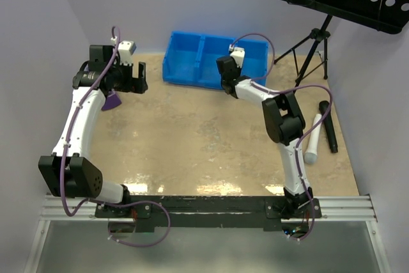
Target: Untangle the cables
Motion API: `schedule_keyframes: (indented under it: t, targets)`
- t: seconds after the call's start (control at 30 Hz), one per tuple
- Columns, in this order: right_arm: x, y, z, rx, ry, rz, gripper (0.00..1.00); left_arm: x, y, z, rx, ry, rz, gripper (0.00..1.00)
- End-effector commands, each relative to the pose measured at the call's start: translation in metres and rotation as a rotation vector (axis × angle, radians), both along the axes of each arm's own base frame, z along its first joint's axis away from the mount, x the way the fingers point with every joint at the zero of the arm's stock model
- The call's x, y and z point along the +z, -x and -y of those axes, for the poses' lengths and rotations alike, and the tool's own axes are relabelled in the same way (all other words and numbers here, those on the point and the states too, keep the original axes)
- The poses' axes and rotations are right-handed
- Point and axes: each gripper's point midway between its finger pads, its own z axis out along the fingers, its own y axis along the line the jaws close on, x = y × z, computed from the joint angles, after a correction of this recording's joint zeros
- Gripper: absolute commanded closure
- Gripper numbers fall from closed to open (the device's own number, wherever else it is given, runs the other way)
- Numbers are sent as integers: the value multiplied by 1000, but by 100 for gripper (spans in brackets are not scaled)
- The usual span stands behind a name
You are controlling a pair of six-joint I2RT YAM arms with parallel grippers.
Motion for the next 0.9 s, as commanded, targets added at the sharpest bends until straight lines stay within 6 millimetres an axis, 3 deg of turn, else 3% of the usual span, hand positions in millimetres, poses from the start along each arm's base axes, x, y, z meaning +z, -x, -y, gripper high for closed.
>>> schedule_keyframes:
  t: [0.0,0.2,0.4,0.7,0.73,0.8,0.87]
  targets:
    - [25,24,-25,39,-39,39,72,15,5,-6,6,-25,56,0]
    - [7,69,-36,72,-54,3,82,15,6,-7,2,-36,66,0]
    - [5,108,-50,139,-59,-11,87,10,12,-10,-2,-56,62,0]
    - [-5,171,-74,181,-85,-61,85,9,18,-12,-4,-70,69,0]
    - [-4,175,-75,188,-94,-62,82,7,19,-11,-5,-69,66,0]
    - [0,178,-77,201,-109,-60,57,4,20,-12,-8,-72,62,0]
    - [18,175,-79,200,-126,-34,40,0,20,-13,-5,-78,56,0]
